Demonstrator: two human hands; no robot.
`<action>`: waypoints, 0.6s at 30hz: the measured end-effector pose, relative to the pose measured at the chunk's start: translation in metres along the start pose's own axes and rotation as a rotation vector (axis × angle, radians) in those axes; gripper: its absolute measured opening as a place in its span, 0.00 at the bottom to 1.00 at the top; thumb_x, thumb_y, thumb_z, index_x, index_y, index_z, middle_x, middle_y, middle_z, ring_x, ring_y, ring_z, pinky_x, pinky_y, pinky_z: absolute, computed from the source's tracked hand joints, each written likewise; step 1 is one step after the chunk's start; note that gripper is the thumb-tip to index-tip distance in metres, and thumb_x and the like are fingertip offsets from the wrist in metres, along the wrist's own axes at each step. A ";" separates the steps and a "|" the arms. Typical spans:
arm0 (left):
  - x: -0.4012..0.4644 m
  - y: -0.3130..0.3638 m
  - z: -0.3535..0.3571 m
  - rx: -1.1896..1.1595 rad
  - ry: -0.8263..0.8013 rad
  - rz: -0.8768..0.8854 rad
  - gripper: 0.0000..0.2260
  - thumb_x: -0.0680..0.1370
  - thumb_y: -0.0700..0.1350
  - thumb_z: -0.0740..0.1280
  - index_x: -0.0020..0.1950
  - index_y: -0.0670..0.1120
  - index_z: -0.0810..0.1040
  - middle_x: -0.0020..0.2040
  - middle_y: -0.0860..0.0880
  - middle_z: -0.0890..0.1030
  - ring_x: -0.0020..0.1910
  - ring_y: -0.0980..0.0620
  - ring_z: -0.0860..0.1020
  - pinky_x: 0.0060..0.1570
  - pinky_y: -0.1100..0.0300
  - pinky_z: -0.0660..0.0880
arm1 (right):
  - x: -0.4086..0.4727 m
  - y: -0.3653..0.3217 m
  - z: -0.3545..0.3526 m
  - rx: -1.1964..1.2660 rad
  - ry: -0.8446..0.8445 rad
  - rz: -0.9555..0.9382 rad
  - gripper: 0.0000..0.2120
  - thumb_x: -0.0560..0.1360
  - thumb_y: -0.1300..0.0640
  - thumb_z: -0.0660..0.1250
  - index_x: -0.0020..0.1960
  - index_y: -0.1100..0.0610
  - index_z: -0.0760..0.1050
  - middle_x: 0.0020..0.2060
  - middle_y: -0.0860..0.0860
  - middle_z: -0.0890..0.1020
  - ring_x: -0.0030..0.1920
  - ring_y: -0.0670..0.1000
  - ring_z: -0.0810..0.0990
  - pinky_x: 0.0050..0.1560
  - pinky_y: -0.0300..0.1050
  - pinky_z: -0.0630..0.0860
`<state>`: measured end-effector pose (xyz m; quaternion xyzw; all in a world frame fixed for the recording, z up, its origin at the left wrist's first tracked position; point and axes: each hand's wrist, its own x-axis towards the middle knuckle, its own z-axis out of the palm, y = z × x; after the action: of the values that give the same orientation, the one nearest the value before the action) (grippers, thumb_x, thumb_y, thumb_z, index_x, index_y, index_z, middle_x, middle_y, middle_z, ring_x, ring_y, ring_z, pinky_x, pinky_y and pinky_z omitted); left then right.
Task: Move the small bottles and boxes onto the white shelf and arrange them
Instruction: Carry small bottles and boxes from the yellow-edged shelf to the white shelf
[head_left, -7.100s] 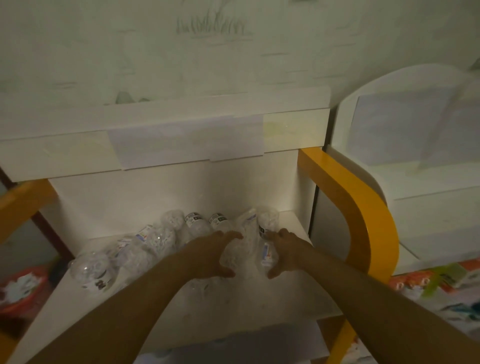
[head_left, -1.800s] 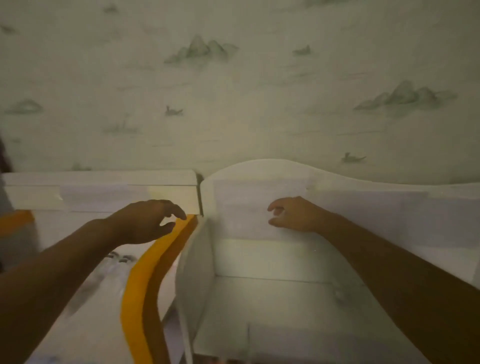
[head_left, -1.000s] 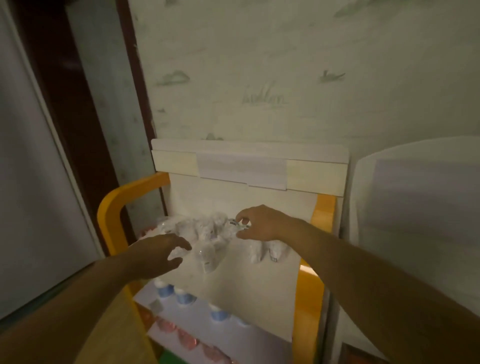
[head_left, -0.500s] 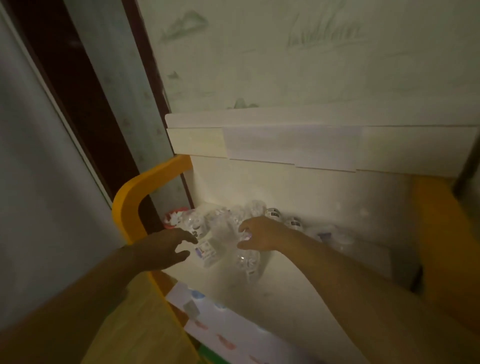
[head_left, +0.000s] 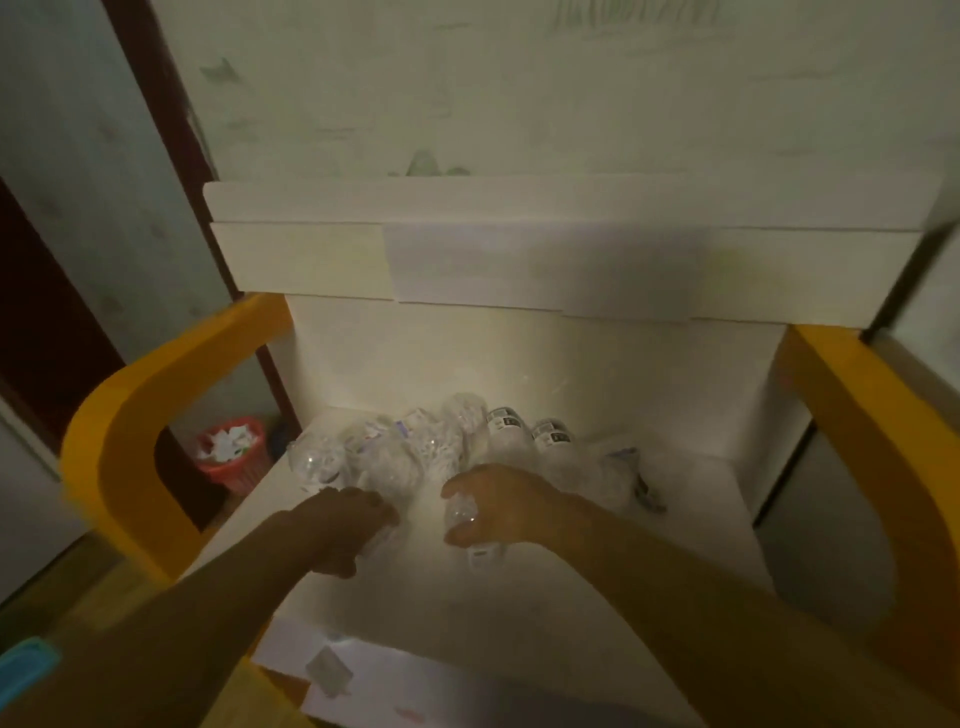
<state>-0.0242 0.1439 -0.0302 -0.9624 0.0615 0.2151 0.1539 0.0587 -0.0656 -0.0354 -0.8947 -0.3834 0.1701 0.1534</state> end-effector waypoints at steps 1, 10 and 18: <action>0.002 0.000 0.001 0.019 -0.001 0.029 0.33 0.73 0.46 0.71 0.75 0.54 0.59 0.73 0.49 0.65 0.68 0.48 0.67 0.66 0.53 0.67 | 0.000 -0.001 0.001 0.020 -0.002 0.011 0.30 0.69 0.39 0.71 0.68 0.46 0.70 0.66 0.51 0.74 0.65 0.54 0.73 0.65 0.54 0.72; -0.005 -0.028 0.000 -0.092 0.024 0.298 0.29 0.72 0.52 0.71 0.71 0.54 0.66 0.68 0.54 0.70 0.63 0.55 0.71 0.52 0.69 0.67 | -0.020 -0.024 0.005 -0.126 0.014 0.145 0.39 0.67 0.48 0.77 0.72 0.46 0.63 0.73 0.51 0.65 0.63 0.56 0.76 0.58 0.49 0.74; -0.010 -0.017 -0.068 -0.247 0.248 0.331 0.29 0.71 0.58 0.71 0.68 0.55 0.64 0.61 0.58 0.74 0.54 0.60 0.75 0.54 0.66 0.71 | -0.083 -0.042 -0.056 -0.169 0.231 0.295 0.39 0.65 0.42 0.77 0.69 0.49 0.62 0.65 0.51 0.73 0.59 0.56 0.78 0.55 0.51 0.76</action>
<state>-0.0034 0.1387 0.0375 -0.9698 0.2100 0.1235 -0.0110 0.0021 -0.1077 0.0477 -0.9644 -0.2411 0.0541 0.0939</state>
